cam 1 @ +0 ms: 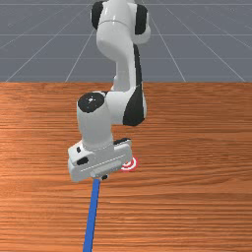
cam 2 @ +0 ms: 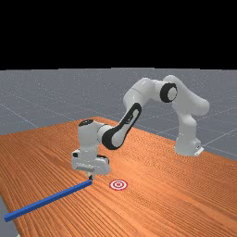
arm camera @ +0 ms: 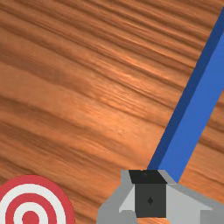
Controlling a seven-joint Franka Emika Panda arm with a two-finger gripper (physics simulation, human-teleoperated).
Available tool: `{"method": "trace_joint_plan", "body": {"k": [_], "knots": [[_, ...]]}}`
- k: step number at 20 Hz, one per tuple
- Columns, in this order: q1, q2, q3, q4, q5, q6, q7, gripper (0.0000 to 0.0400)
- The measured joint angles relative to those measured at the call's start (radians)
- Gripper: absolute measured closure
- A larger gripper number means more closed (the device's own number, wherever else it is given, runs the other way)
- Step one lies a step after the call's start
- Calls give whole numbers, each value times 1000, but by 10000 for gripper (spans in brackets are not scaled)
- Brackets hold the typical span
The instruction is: Pull the pivot to the target area
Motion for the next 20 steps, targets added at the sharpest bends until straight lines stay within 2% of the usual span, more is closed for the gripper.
{"method": "trace_joint_plan", "body": {"k": [1, 2, 3, 4, 5, 6, 7, 8, 10, 11, 12, 13, 14, 15, 18, 19, 20], "knots": [[24, -3, -37, -12, 45, 15, 193, 400], [22, -2, -39, -10, 48, 15, 198, 400], [22, -1, -46, -10, 56, 17, 229, 243], [15, 1, -42, -6, 52, 13, 204, 146], [7, -2, -34, -5, 41, 5, 157, 89], [-39, -54, 35, -139, 57, 243, -23, 54], [-28, -55, 20, -129, 49, 208, -8, 33], [-28, -14, 13, -14, -12, 14, -94, 19], [-20, -13, 3, -15, 2, 22, -36, 7], [-13, 34, -11, 76, 3, -75, 28, 4], [-21, 4, 5, -3, 1, 24, -41, 3], [-49, 18, 37, 14, 53, 10, -33, 1], [-20, 115, -8, 205, 0, -165, 32, 1], [-28, 42, 12, 42, -4, 6, -68, 0], [-29, 72, 13, 96, -7, -20, -69, 0], [-33, 34, 24, -11, 30, 153, -42, 0], [-36, 39, 29, -19, 34, 181, -48, 0]]}}
